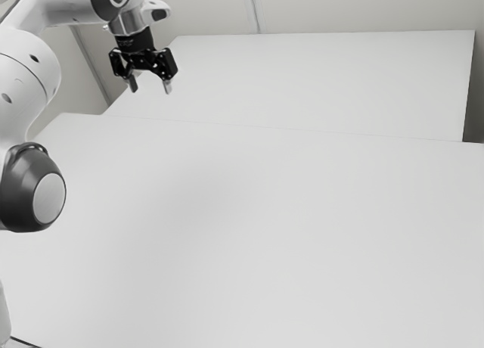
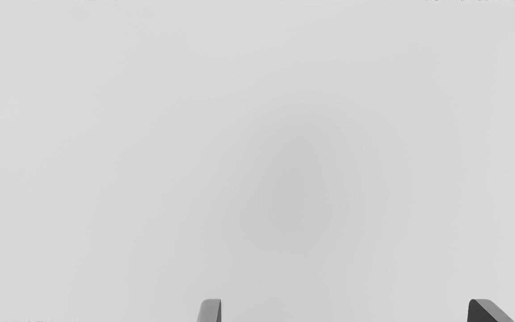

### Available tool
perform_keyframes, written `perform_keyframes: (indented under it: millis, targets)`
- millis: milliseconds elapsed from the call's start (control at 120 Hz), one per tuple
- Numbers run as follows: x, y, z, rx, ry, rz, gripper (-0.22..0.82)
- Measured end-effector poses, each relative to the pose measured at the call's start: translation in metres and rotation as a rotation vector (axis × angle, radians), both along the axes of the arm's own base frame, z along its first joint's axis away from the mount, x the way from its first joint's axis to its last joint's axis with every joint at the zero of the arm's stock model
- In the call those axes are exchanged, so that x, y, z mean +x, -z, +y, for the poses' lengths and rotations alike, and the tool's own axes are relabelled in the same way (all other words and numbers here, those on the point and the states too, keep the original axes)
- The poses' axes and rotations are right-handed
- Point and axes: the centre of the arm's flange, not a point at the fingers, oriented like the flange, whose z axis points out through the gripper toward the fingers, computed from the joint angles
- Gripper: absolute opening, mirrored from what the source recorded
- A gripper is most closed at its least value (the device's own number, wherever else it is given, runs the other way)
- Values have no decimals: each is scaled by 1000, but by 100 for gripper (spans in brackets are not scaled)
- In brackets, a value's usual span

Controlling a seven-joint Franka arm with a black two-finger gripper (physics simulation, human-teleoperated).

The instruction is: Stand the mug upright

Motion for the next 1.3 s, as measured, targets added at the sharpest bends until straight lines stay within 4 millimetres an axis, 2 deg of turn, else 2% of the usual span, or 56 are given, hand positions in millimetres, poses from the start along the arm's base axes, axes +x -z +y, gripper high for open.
perform_keyframes:
  millis: [125,300,508,692,833,958,1125,1300]
  targets:
    - [-4,-3,3,-1,-3,-2,60]
    - [-10,14,21,37,-31,38,60]
    - [-18,32,110,74,-125,40,60]
    - [-22,66,201,29,-203,51,60]
    - [-18,81,252,7,-209,30,60]
    - [-27,97,301,-3,-206,27,60]
    - [-38,111,343,-19,-179,17,60]
    - [-39,153,382,-43,-143,29,60]
